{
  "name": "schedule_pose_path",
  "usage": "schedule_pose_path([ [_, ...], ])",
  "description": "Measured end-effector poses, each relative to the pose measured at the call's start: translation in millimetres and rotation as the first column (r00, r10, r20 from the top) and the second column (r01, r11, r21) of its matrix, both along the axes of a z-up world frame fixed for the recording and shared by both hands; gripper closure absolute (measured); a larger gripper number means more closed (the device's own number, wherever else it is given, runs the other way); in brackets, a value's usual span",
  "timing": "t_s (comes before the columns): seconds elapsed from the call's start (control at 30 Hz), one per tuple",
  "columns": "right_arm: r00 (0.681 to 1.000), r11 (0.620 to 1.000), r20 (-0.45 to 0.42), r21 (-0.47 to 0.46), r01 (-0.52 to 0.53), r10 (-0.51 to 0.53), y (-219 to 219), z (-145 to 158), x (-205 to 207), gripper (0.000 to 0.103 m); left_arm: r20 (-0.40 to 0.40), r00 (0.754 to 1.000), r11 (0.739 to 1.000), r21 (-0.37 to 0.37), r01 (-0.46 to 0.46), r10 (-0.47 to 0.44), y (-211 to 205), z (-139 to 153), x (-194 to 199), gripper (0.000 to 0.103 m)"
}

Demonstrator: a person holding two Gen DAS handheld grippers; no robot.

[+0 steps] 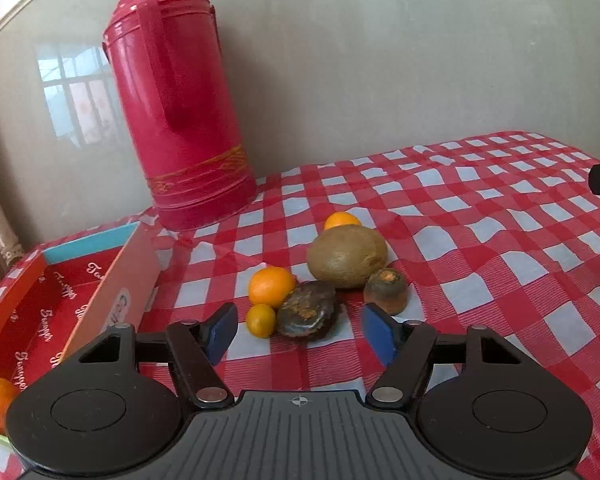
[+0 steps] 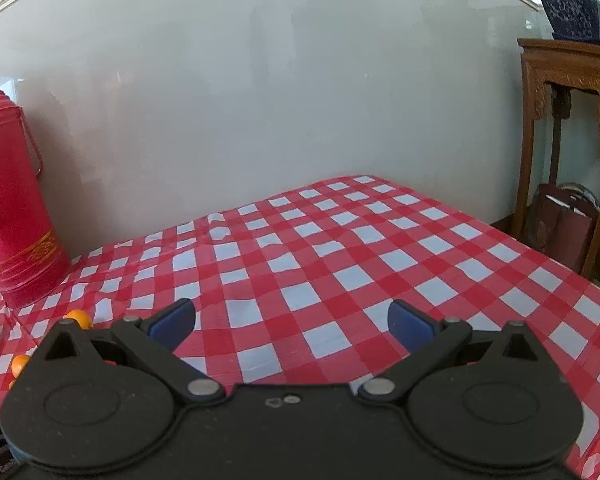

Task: Organize fruits
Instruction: 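Close the left tool fingers on the dark brown fruit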

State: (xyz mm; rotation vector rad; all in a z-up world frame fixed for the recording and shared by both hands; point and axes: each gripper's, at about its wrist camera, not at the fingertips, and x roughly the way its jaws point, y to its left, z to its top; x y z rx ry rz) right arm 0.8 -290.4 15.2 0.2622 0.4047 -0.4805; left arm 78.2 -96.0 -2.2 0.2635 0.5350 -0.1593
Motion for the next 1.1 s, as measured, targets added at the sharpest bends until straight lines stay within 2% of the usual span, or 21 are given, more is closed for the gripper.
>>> schedule_pose_path([
  [0.5, 1.0, 1.0, -0.006, 0.015, 0.002, -0.002, -5.8, -1.6, -0.5, 0.006, -0.094, 0.995, 0.996, -0.09, 0.012, -0.02, -7.5, -8.7, 23.3, 0.035],
  [0.7, 1.0, 1.0, -0.013, 0.03, 0.006, -0.006, -8.9, -3.5, 0.1, 0.006, -0.093, 0.996, 0.996, -0.09, 0.007, -0.016, -9.1, -8.8, 22.0, 0.044],
  [0.97, 1.0, 0.999, -0.021, 0.038, -0.002, 0.002, -7.5, -4.1, 1.3, 0.006, -0.068, 0.995, 0.993, -0.09, 0.072, -0.078, -12.4, -1.4, 2.8, 0.045],
  [1.1, 1.0, 0.999, -0.024, 0.033, -0.01, 0.01, -5.8, -3.8, 2.8, 0.006, -0.064, 0.997, 0.996, -0.086, 0.027, -0.033, -7.4, -0.4, 7.1, 0.044],
])
